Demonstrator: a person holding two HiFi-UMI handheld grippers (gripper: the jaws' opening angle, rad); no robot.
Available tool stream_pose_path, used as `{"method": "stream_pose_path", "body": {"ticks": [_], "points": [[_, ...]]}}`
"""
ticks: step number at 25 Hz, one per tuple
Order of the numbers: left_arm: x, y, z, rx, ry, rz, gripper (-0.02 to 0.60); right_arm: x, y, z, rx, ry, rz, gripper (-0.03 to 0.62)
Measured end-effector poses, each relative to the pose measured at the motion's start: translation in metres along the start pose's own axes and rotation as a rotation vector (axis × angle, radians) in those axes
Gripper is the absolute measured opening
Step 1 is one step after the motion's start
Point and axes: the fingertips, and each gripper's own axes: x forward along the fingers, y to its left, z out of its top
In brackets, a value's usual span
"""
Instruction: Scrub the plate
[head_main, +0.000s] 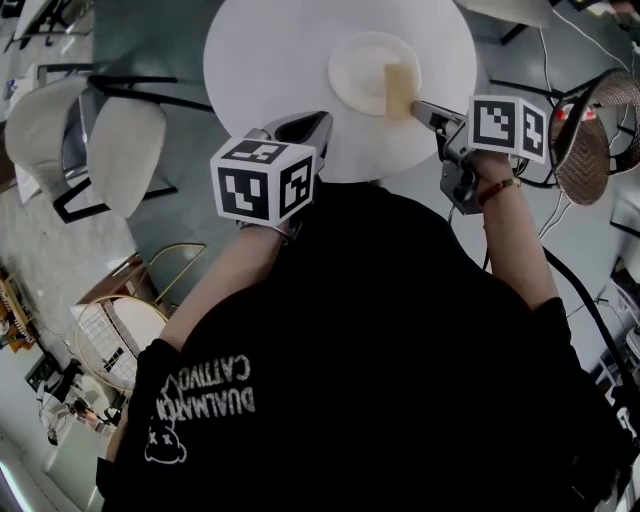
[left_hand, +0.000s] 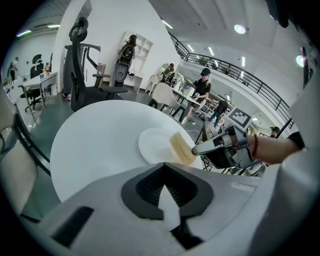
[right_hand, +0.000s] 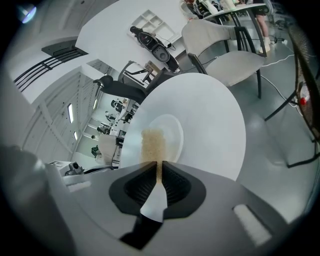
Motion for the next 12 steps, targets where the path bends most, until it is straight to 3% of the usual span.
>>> {"method": "stream_pose_path", "body": {"ticks": [12], "points": [[-0.002,0.008,-0.004,0.003,0.008,-0.022,-0.002,-0.009,-0.009,0.003,0.04,-0.06,-0.042,0.035]]}}
